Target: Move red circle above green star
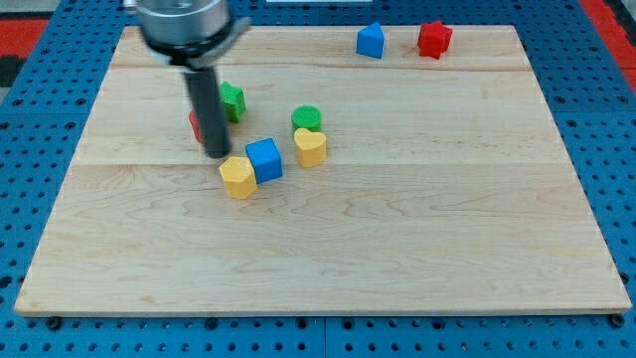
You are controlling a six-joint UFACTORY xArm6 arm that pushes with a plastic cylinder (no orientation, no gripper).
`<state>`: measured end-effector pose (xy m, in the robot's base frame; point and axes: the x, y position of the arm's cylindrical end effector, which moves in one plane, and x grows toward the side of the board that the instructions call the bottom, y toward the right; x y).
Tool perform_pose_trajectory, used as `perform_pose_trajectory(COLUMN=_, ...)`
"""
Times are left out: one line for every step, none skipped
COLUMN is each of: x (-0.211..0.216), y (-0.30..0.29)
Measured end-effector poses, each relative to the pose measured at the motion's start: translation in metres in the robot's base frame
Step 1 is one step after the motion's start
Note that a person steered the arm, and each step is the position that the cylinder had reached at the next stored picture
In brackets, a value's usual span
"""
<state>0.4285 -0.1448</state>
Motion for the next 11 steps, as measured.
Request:
perform_pose_trajectory(x=-0.003, y=-0.034)
perform_pose_trajectory(x=-0.006, y=0.01)
perform_pose_trajectory(x=-0.002, y=0.028)
perform_pose_trajectory(x=-0.028, y=0.002)
perform_pose_trajectory(x=-0.053, y=-0.027)
perform_pose_trajectory(x=-0.074, y=-0.056)
perform_pose_trajectory(x=-0.095, y=-0.064)
perform_pose_trajectory(x=-0.115, y=-0.054)
perform_pose_trajectory(x=-0.137, y=-0.039)
perform_pose_trajectory(x=-0.149, y=-0.021)
perform_pose_trajectory(x=-0.148, y=0.017)
